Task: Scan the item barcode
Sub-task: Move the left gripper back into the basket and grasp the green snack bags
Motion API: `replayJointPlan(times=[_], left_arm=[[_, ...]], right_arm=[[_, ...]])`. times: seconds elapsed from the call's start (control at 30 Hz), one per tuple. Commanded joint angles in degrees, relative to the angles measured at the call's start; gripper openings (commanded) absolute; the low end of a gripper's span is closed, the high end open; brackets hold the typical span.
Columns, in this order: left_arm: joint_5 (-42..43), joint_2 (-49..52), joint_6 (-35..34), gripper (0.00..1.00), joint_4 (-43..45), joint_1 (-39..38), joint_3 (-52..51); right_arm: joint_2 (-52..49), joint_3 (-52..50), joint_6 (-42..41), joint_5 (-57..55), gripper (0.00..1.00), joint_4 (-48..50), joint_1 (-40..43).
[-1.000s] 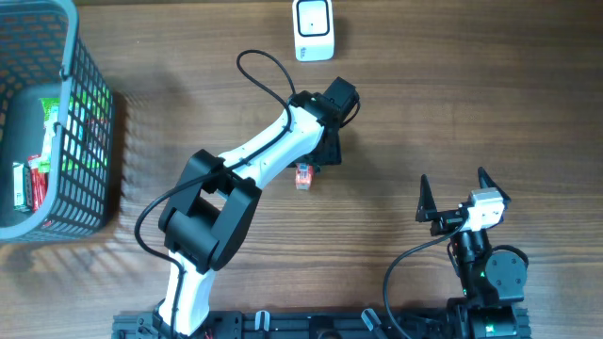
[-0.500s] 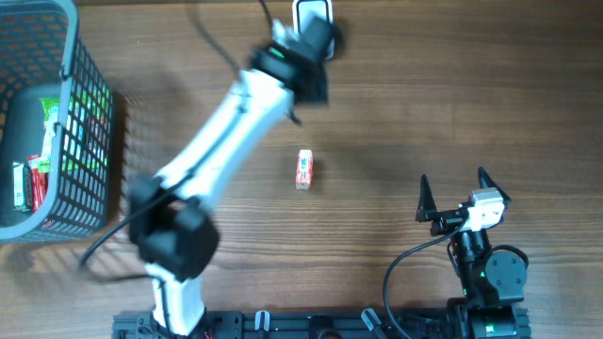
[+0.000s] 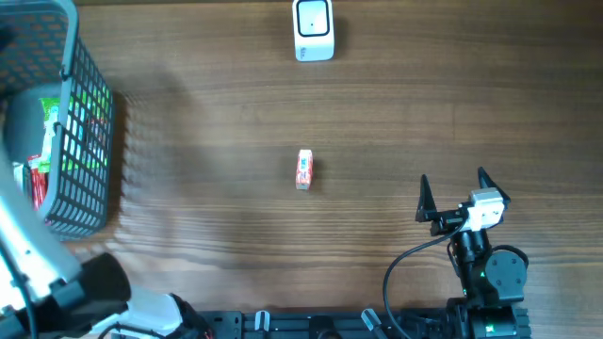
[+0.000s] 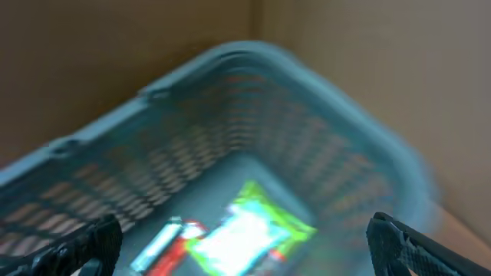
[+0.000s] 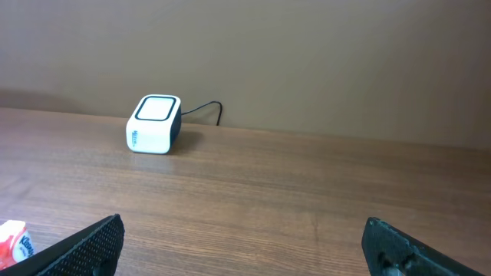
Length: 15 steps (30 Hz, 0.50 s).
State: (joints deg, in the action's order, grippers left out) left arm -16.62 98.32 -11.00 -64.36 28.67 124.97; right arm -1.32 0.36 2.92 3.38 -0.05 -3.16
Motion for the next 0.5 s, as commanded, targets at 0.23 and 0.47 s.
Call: replayJointPlan(times=[0.23, 0.47], left_arm=[[21.22, 14.91, 19.87, 1.00, -8.09, 15.47, -0.20], [29.49, 23.47, 26.38, 1.00, -8.50, 14.53, -0.24]], right_arm=[[0.02, -0.07, 0.09, -0.31, 1.00, 0.13, 0.35], [0.02, -0.07, 0.11, -0.33, 1.00, 0.15, 0.35]])
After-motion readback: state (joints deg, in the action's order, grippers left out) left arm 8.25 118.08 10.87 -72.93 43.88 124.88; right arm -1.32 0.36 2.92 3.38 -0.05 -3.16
